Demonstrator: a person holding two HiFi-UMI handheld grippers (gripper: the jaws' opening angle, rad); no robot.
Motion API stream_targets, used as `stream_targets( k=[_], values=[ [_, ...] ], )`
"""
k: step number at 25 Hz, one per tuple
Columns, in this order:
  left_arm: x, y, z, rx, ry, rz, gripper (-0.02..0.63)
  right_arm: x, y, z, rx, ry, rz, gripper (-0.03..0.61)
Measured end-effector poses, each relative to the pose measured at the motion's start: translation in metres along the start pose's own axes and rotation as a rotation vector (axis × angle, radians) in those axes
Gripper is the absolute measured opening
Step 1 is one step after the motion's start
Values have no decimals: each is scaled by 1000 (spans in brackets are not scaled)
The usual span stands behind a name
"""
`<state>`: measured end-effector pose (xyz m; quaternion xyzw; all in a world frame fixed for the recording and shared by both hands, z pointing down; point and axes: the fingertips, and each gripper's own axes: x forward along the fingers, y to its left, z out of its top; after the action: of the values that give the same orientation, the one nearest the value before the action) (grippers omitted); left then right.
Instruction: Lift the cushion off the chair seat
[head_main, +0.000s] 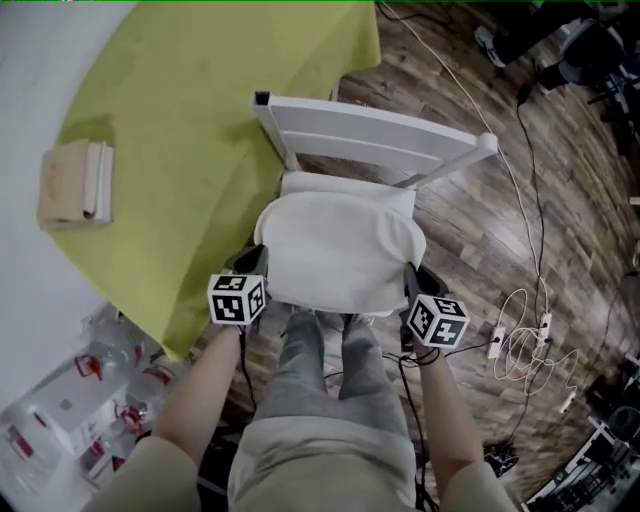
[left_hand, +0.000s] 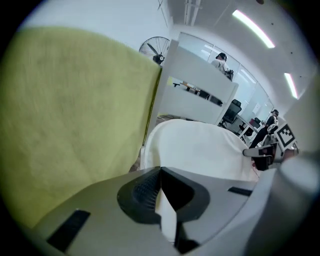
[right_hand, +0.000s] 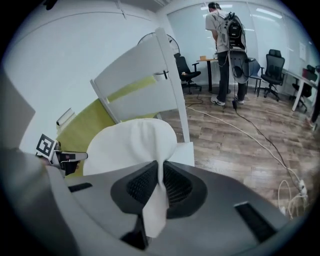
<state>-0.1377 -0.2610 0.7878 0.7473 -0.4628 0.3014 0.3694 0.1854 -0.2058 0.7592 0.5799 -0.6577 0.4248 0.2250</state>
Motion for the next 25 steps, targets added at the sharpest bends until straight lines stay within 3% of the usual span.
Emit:
stream_targets(
  k=[15,25],
  values=[
    [-167,-82,158,98,-335,-70,21,-194,53,161,-142,-341,17,54],
    [-271,-114,222,142,-542,-77,21,-297,96,218,-246,-533,49,55]
  ],
)
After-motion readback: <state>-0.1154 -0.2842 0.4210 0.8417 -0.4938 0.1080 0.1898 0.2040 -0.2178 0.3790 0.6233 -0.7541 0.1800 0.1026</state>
